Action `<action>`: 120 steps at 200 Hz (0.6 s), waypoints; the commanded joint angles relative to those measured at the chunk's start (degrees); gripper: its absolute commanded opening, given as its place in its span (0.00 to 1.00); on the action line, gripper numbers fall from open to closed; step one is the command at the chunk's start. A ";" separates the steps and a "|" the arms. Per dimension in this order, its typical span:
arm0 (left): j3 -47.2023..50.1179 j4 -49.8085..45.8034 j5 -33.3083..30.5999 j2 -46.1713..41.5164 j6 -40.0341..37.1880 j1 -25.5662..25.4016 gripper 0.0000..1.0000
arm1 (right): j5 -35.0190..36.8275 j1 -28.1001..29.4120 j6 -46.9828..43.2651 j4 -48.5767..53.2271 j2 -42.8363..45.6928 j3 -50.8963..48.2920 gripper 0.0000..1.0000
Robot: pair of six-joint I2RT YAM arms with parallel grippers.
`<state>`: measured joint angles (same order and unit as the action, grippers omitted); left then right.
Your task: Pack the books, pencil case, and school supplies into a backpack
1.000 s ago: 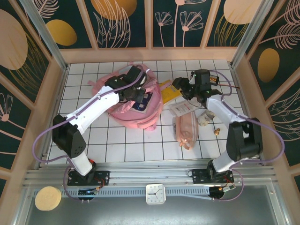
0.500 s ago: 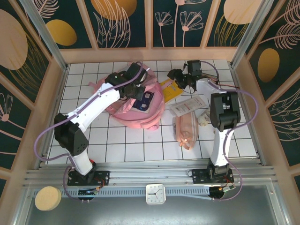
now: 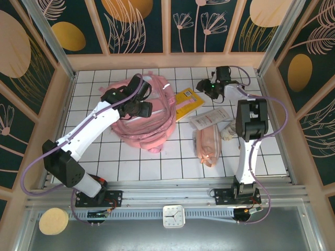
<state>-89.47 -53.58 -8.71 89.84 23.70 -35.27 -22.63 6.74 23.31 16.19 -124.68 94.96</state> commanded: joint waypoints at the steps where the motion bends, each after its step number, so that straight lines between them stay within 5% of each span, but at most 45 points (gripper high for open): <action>1: -5.63 2.29 6.91 1.99 5.36 -1.28 0.62 | -3.60 -1.15 -7.77 5.32 -3.26 3.80 0.59; 66: -17.24 12.32 21.83 24.70 9.35 -2.21 0.56 | -12.78 -3.32 -19.11 12.70 -9.34 8.78 0.59; 120: -25.60 8.56 18.06 39.43 6.36 -0.37 0.46 | -18.93 -3.39 -23.26 16.69 -13.74 12.42 0.59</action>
<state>-112.81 -42.46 10.26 127.15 31.31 -37.06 -36.38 3.05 3.99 28.18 -135.22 105.21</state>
